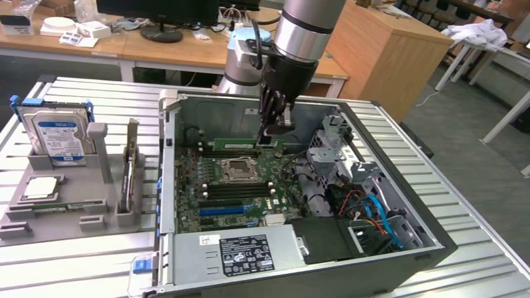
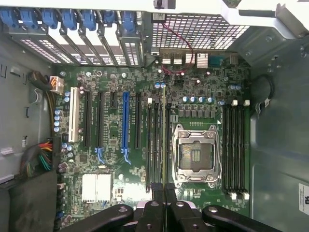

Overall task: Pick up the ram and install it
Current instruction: 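Pick up the ram and move it above insertion slot, then insert the ram into the slot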

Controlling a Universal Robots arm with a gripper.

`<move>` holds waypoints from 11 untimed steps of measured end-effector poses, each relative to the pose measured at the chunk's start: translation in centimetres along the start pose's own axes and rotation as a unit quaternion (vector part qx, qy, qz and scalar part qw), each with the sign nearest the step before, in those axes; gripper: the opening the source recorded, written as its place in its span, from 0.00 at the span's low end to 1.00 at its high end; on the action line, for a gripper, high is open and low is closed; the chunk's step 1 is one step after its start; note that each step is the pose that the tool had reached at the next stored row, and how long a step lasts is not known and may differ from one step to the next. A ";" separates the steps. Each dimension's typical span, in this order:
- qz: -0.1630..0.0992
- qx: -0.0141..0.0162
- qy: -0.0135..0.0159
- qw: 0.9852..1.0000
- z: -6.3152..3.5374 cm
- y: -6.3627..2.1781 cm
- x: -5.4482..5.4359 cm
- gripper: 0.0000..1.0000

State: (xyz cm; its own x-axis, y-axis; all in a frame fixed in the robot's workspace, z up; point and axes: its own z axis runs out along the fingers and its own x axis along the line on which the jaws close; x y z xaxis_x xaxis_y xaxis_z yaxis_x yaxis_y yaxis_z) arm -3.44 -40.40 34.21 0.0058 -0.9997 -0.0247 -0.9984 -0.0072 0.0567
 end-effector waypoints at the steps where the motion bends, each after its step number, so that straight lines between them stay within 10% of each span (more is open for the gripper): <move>1: 0.000 0.000 0.000 1.000 0.01 0.00 0.0 0.12; 11: 0.000 0.000 0.000 1.000 0.17 -0.01 0.0 0.12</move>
State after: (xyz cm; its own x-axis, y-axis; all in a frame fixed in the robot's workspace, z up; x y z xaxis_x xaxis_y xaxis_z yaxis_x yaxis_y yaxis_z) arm -3.44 -40.41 34.04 0.0058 -0.9997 -0.0249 -0.9984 -0.0072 0.0566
